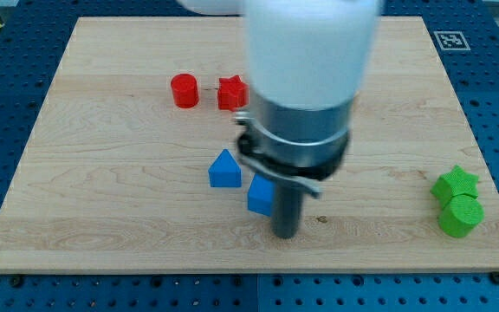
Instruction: Push the blue cube closer to the blue triangle
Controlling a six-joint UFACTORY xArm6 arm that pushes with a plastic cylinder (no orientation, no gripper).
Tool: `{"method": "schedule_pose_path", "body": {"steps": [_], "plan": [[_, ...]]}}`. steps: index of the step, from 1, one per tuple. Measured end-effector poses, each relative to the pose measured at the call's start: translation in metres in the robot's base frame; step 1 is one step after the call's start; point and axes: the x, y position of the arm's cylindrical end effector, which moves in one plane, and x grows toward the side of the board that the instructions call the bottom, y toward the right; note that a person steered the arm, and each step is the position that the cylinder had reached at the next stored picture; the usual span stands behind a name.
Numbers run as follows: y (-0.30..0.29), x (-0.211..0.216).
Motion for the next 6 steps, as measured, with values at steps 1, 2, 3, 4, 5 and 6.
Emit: {"method": "schedule_pose_path", "body": {"steps": [1,2,3,4,5,6], "plan": [[0.015,0.0],[0.007,0.0],[-0.014,-0.002],[-0.03,-0.004],[-0.056,-0.004],[-0.063,0.005]]}}
